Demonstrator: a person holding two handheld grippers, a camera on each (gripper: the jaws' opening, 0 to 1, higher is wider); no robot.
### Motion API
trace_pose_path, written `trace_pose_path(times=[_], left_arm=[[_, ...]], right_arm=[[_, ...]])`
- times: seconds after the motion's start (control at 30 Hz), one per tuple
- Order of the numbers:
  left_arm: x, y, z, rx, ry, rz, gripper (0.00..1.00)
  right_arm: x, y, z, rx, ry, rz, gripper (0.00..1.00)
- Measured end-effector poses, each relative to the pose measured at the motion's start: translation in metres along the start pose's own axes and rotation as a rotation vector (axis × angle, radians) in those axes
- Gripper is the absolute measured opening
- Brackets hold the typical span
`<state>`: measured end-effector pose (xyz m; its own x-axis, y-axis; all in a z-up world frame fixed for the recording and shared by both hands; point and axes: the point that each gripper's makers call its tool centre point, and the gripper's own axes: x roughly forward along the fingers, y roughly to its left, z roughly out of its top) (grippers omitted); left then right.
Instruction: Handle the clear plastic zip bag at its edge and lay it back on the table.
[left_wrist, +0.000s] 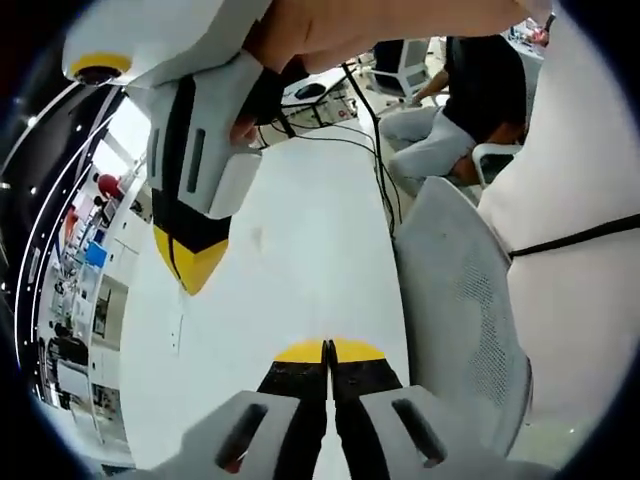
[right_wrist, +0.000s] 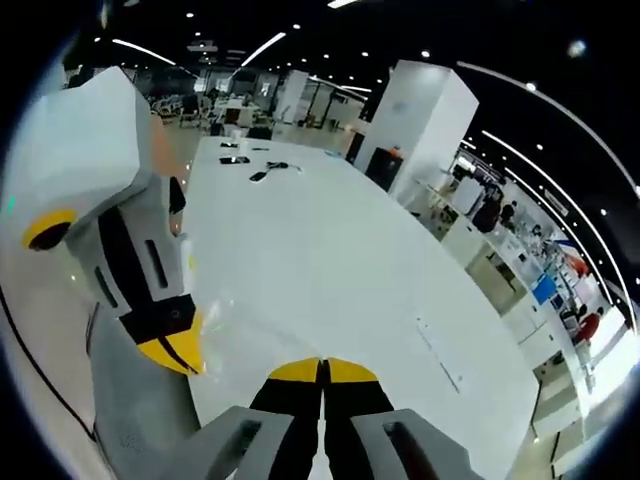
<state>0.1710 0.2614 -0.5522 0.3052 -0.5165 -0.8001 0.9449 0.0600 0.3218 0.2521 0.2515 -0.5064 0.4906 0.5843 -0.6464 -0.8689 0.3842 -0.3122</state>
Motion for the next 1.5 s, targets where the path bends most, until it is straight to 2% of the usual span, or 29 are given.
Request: trace_pose_path(times=[0.77, 0.87, 1.07, 1.5], left_arm=[[-0.012, 0.001, 0.011, -0.033, -0.029, 0.007, 0.00], [-0.016, 0.004, 0.010, -0.038, -0.030, 0.013, 0.00], [-0.018, 0.004, 0.009, -0.052, -0.039, 0.022, 0.00], [-0.021, 0.005, 0.006, -0.066, -0.053, 0.056, 0.00]], right_arm=[[-0.005, -0.012, 0.012, -0.043, -0.025, -0.018, 0.00], [-0.008, -0.014, 0.018, -0.043, -0.043, -0.019, 0.00], [-0.005, -0.015, 0.016, -0.055, -0.040, -0.012, 0.00], [-0.010, -0.012, 0.026, -0.105, -0.059, -0.019, 0.00]])
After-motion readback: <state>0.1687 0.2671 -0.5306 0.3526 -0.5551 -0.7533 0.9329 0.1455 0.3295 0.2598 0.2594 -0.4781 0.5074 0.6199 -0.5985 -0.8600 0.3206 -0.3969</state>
